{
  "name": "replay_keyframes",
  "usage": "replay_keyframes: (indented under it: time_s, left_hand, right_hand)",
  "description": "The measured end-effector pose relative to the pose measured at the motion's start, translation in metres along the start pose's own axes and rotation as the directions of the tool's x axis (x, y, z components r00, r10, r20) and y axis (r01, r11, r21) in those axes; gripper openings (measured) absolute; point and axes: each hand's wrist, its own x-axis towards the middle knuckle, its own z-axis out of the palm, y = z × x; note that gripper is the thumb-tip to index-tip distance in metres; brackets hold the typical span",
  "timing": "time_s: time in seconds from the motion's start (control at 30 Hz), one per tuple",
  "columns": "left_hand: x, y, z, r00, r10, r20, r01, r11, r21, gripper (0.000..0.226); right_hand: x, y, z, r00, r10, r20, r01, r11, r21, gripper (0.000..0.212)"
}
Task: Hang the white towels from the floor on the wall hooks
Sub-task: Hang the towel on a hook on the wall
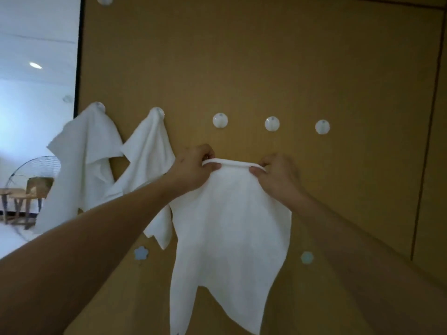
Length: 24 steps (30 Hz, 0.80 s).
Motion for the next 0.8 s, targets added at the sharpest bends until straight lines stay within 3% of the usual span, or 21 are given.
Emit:
replay_keyframes:
  time_s: [0.1, 0.27, 0.37, 0.43, 0.47, 0.53, 0.63, 0.7, 0.8]
  left_hand:
    - [0.040, -0.020, 0.000, 0.996, -0.040, -0.075, 0.040, 0.999, 0.003, 0.010]
    - [0.095, -0.050, 0.003, 0.973, -0.006, -0.231, 0.014, 0.999, 0.033, 0.006]
    - [0.128, -0.070, 0.006, 0.953, 0.133, -0.274, -0.082, 0.978, 0.189, 0.011]
    - [0.150, -0.083, 0.009, 0.931, 0.278, -0.235, -0.176, 0.909, 0.377, 0.018]
    - [0.159, -0.090, 0.011, 0.912, 0.357, -0.203, -0.237, 0.861, 0.450, 0.020]
    - [0.178, -0.101, 0.015, 0.870, 0.466, -0.162, -0.317, 0.779, 0.542, 0.024]
    - [0.203, -0.114, 0.022, 0.845, 0.506, -0.175, -0.322, 0.742, 0.588, 0.028]
    - [0.214, -0.121, 0.030, 0.852, 0.483, -0.203, -0.302, 0.768, 0.565, 0.031]
    - [0.214, -0.129, 0.047, 0.886, 0.361, -0.290, -0.217, 0.877, 0.428, 0.030]
  right_hand:
    - [0.048, 0.003, 0.025, 0.999, -0.049, -0.004, 0.049, 0.979, 0.198, 0.018]
    - [0.113, -0.001, 0.055, 0.969, -0.149, -0.195, 0.209, 0.916, 0.342, 0.009]
    - [0.146, -0.002, 0.068, 0.844, -0.439, -0.308, 0.486, 0.868, 0.096, 0.005]
    - [0.168, -0.001, 0.075, 0.717, -0.634, -0.290, 0.614, 0.771, -0.169, 0.010]
    - [0.179, 0.000, 0.078, 0.689, -0.677, -0.260, 0.629, 0.736, -0.250, 0.014]
    - [0.200, 0.004, 0.082, 0.694, -0.685, -0.223, 0.604, 0.722, -0.337, 0.021]
    - [0.225, 0.005, 0.092, 0.784, -0.600, -0.155, 0.512, 0.768, -0.383, 0.031]
    - [0.234, 0.004, 0.103, 0.816, -0.556, -0.156, 0.469, 0.796, -0.383, 0.033]
    - [0.228, 0.006, 0.120, 0.842, -0.480, -0.246, 0.431, 0.873, -0.226, 0.034]
